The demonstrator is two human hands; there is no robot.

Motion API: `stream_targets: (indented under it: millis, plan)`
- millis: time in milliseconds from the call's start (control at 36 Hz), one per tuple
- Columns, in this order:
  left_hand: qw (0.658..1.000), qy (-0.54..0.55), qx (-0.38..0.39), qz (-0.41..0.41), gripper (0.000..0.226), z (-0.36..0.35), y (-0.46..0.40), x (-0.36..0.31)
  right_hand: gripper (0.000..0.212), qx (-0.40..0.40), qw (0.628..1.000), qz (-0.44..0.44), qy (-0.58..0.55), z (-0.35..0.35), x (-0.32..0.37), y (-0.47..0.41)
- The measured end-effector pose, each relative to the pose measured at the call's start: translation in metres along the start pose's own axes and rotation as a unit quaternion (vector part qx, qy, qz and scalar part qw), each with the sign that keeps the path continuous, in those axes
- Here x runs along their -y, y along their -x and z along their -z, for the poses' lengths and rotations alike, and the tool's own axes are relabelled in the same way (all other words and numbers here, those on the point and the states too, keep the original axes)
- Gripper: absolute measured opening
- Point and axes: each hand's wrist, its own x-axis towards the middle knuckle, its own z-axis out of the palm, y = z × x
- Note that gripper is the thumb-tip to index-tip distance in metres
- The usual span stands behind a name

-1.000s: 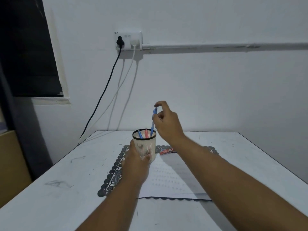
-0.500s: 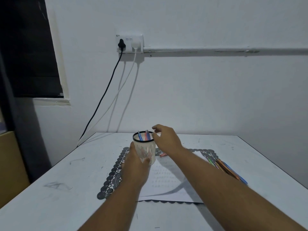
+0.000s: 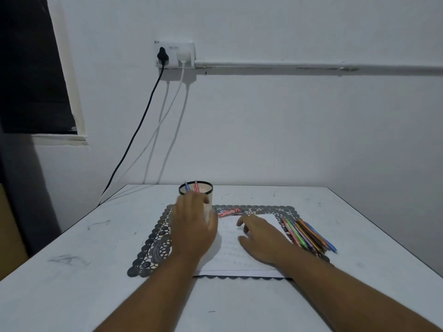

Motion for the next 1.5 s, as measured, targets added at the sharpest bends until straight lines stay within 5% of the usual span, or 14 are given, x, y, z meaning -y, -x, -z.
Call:
stream_targets:
  millis: [56, 194, 500, 722, 889, 1056, 1278, 1500]
  plan:
    - [0.996, 0.004, 0.085, -0.040, 0.007, -0.002, 0.006, -0.006, 0.029, -0.008, 1.000, 0.019, 0.005, -0.003, -0.002, 0.002]
    - [0.963, -0.028, 0.265, -0.048, 0.016, -0.012, 0.016, -0.003, 0.027, -0.022, 0.999, 0.035, 0.023, -0.007, -0.001, 0.007]
    - [0.913, 0.018, 0.404, -0.056, 0.023, -0.014, 0.020, 0.013, 0.026, -0.009, 0.999, 0.040, 0.027, -0.004, 0.000, 0.011]
    - [0.899, 0.013, 0.435, -0.037, 0.040, -0.014, 0.019, 0.016, 0.026, -0.011, 1.000, 0.012, 0.008, 0.003, 0.003, 0.013]
    - [0.902, 0.013, 0.429, -0.031, 0.037, -0.014, 0.020, 0.017, 0.006, -0.154, 0.980, -0.119, 0.044, 0.028, -0.009, 0.015]
    - [0.906, 0.017, 0.423, -0.019, 0.037, -0.013, 0.021, 0.013, 0.011, -0.078, 0.943, -0.273, 0.175, 0.051, -0.032, 0.017]
    - [0.904, 0.009, 0.427, -0.016, 0.035, -0.012, 0.021, 0.012, 0.037, -0.036, 0.928, -0.325, 0.177, 0.048, -0.036, 0.018]
    - [0.900, 0.004, 0.435, -0.015, 0.035, -0.011, 0.020, 0.012, 0.011, -0.042, 0.940, -0.299, 0.162, 0.048, -0.025, 0.021]
